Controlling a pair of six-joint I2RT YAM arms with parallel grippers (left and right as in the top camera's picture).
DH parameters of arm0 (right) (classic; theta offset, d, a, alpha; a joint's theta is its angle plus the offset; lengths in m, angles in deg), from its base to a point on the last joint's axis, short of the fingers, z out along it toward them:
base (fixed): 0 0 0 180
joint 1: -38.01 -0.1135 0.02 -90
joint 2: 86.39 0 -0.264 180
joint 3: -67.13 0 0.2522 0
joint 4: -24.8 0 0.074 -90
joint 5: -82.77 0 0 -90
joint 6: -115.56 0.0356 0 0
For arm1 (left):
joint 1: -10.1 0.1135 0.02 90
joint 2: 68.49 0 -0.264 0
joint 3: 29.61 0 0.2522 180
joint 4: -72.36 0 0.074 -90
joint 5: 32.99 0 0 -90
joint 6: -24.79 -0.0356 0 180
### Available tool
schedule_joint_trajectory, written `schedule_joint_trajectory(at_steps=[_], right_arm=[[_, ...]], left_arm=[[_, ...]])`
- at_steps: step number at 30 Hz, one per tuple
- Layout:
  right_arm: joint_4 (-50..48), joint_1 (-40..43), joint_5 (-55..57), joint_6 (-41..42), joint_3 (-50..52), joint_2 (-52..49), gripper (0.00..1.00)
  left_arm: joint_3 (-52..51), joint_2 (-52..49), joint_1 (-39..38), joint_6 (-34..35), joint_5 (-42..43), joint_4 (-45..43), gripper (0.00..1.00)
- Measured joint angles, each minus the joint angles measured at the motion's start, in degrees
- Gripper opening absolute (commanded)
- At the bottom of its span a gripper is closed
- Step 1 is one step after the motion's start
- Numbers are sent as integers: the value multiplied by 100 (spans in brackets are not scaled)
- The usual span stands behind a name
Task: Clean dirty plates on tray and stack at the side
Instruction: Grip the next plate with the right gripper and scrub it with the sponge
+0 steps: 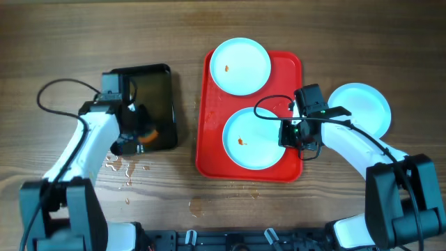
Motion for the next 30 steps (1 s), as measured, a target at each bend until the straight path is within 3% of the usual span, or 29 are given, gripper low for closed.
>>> schedule_joint_trajectory(at_steps=[6, 9, 13, 19, 26, 30], right_arm=[[0, 0, 0, 0, 0, 0, 4], [0, 0, 0, -2, 0, 0, 4], [0, 0, 0, -2, 0, 0, 4], [17, 0, 0, -2, 0, 0, 4], [-55, 0, 0, -2, 0, 0, 4], [-223, 0, 2, 0, 0, -22, 4]], left_arm=[[-304, -402, 0, -57, -173, -645, 4], [-328, -525, 0, -74, -114, -452, 4], [496, -245, -153, -157, 328, 730, 4], [1213, 431, -1753, 76, 636, 863, 4], [1023, -439, -3456, 1132, 1045, -404, 4], [1012, -994, -3958, 1687, 1198, -815, 4]])
